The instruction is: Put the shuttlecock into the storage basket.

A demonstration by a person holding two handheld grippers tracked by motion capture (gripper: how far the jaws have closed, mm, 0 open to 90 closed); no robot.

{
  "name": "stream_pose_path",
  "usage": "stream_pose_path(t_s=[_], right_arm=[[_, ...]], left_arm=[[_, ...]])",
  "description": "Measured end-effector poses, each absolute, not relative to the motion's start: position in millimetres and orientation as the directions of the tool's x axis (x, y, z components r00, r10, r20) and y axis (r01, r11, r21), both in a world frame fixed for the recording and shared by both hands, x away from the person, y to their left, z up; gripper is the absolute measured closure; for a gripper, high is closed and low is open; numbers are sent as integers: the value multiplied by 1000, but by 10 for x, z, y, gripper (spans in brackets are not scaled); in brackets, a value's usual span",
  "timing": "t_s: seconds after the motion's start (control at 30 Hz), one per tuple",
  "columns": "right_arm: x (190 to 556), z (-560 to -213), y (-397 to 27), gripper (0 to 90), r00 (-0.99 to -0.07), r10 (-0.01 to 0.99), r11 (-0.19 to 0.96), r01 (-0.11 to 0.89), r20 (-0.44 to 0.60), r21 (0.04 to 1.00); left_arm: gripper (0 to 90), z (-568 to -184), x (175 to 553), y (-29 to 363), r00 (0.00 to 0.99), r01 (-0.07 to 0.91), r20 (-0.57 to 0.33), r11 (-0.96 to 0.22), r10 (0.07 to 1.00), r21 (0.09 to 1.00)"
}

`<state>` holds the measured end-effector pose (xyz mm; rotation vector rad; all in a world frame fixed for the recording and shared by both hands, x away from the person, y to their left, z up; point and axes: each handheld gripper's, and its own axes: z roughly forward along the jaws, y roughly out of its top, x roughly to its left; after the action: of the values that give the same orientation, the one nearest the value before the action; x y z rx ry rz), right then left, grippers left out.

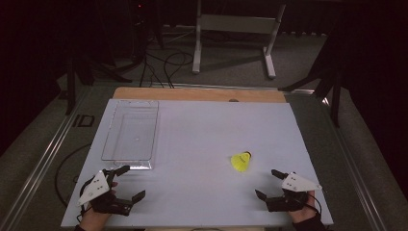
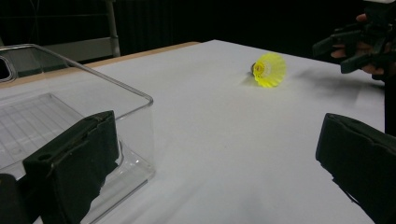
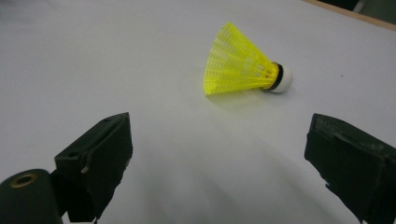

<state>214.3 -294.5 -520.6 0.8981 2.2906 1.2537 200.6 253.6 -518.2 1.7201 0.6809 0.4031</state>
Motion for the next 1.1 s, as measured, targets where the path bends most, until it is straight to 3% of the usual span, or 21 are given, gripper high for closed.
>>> stream_pose_path(t_s=[1.1], right_arm=[[2094,-4996,-2864,78,-705,706,431,352,-67,831]], left_arm=[[2,-5173,1997,2523,785,224,-91,-143,613,964]])
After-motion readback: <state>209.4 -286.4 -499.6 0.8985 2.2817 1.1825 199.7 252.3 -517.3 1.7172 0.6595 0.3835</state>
